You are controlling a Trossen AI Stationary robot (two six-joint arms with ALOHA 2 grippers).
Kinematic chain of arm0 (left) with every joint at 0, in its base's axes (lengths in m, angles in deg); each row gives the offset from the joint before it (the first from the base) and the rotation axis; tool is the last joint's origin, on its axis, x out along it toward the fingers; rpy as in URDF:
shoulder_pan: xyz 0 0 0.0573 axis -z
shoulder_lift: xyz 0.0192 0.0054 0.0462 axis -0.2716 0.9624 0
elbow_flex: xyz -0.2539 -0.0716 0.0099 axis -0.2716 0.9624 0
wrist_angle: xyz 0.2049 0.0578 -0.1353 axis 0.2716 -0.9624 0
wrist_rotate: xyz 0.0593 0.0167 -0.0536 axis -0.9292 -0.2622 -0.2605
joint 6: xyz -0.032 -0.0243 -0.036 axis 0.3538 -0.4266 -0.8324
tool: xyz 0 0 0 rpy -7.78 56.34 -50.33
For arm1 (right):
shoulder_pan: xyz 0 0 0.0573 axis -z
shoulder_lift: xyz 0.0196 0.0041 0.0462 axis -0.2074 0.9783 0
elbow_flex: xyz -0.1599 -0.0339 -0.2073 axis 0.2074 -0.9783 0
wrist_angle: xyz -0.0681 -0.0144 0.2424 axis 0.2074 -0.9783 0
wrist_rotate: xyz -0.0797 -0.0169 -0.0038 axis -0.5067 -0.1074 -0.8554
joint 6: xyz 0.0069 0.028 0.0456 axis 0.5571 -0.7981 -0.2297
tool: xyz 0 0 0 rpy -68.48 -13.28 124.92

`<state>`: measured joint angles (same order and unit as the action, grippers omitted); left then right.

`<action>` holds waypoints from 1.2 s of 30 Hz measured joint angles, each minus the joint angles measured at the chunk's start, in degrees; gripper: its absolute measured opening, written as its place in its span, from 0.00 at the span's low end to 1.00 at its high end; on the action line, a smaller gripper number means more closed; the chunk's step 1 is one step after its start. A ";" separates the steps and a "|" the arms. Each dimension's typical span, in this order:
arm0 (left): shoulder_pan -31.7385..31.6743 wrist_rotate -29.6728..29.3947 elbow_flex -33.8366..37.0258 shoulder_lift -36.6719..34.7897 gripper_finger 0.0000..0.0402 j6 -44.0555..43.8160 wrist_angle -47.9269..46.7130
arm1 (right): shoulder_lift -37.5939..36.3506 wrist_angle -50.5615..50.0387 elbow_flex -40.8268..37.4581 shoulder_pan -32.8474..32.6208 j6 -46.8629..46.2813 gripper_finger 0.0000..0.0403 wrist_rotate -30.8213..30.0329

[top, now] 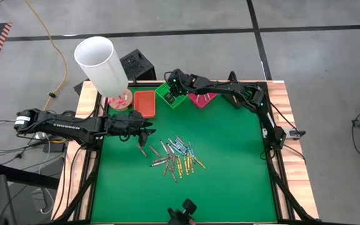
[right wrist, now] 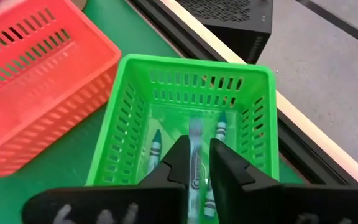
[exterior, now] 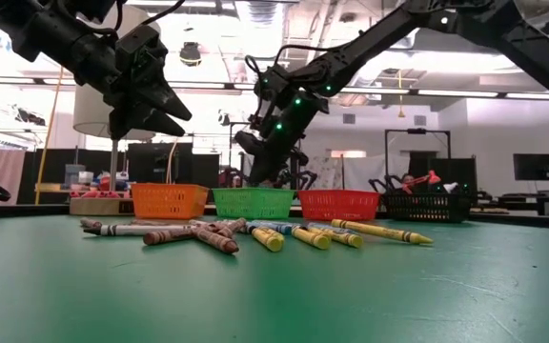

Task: Sort crayons
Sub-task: Put the blue/green crayon into the green bin

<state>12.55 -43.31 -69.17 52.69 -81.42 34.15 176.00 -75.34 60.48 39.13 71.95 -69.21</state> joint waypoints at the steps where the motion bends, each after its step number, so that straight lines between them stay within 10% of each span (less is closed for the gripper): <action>1: 0.00 0.00 0.00 0.00 0.48 -0.01 0.02 | 0.00 0.09 0.00 0.00 0.01 0.16 0.00; 18: 0.00 0.03 0.00 0.00 0.48 -0.23 -0.01 | -8.76 -29.63 5.40 -8.15 3.30 0.19 2.83; 36: 0.00 2.11 0.01 0.00 0.48 -0.47 0.25 | -10.40 -38.87 -9.20 -31.32 -29.25 0.19 -9.34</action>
<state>12.55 -41.20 -69.16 52.69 -81.88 34.40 165.60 -114.21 51.28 7.81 42.70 -78.55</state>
